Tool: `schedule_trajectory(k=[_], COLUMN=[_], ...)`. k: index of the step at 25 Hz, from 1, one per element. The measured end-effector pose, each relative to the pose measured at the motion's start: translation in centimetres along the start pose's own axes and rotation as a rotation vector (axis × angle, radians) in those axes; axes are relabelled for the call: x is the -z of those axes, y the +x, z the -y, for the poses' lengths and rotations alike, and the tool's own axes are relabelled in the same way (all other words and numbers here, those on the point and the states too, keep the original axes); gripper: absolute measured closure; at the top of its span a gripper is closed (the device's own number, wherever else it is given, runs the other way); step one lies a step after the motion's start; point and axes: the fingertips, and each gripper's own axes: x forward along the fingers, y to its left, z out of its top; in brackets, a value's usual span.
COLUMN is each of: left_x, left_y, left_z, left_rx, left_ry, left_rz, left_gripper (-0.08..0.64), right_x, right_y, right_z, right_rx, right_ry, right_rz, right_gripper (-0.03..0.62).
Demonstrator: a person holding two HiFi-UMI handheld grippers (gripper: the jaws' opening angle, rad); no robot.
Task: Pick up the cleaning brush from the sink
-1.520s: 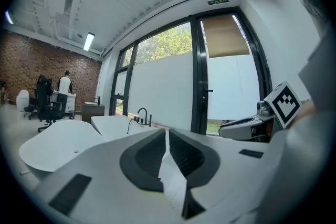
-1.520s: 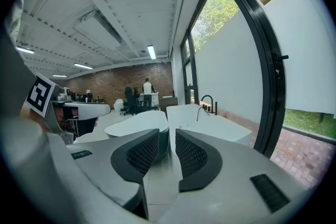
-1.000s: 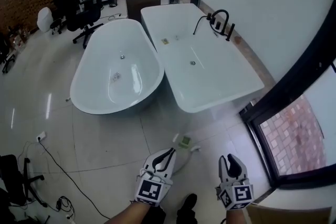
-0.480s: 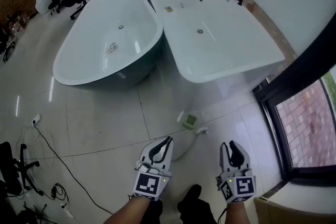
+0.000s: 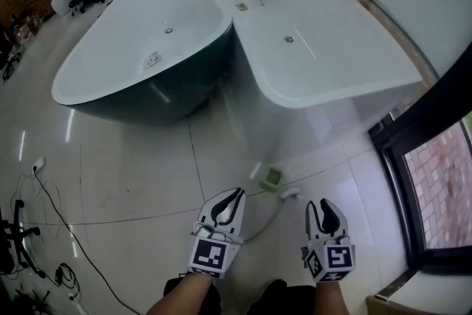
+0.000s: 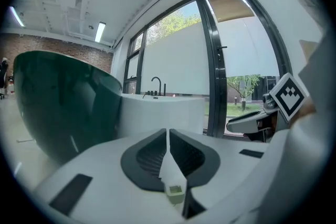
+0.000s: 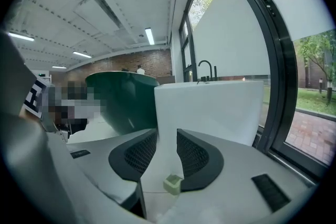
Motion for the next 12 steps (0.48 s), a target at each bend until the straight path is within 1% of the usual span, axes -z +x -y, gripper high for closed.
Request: schedule_trajectory(k=[3, 4, 7, 10, 12], left_x=[4.9, 6.4, 11.6, 18.8, 22.6], left_y=[3.2, 4.1, 6.3, 7.5, 8.2], left_z=[-1.0, -1.2, -2.2, -3.8, -4.5], left_rx=[0.008, 0.011, 0.003, -0.045, -0.081], left_ry=[-0.013, -0.016, -0.013, -0.001, -0.045], left_rz=[0.015, 0.023, 0.024, -0.054, -0.103], left_gripper=[0.524, 0.517, 0.511, 0.511, 0.512], right_x=[5.0, 6.7, 12.9, 19.6, 24.2], right_y=[4.4, 5.8, 9.9, 13.3, 15.1], right_z=[1.5, 1.9, 2.9, 4.1, 4.8], right_rx=[0.041, 0.053, 0.089, 0.121, 0.124], right_ry=[0.029, 0.037, 0.03, 0.049, 0.067], right_rz=[-0.006, -0.011, -0.043, -0.085, -0.129], right_gripper=[0.491, 0.48, 0.469, 0.469, 0.461])
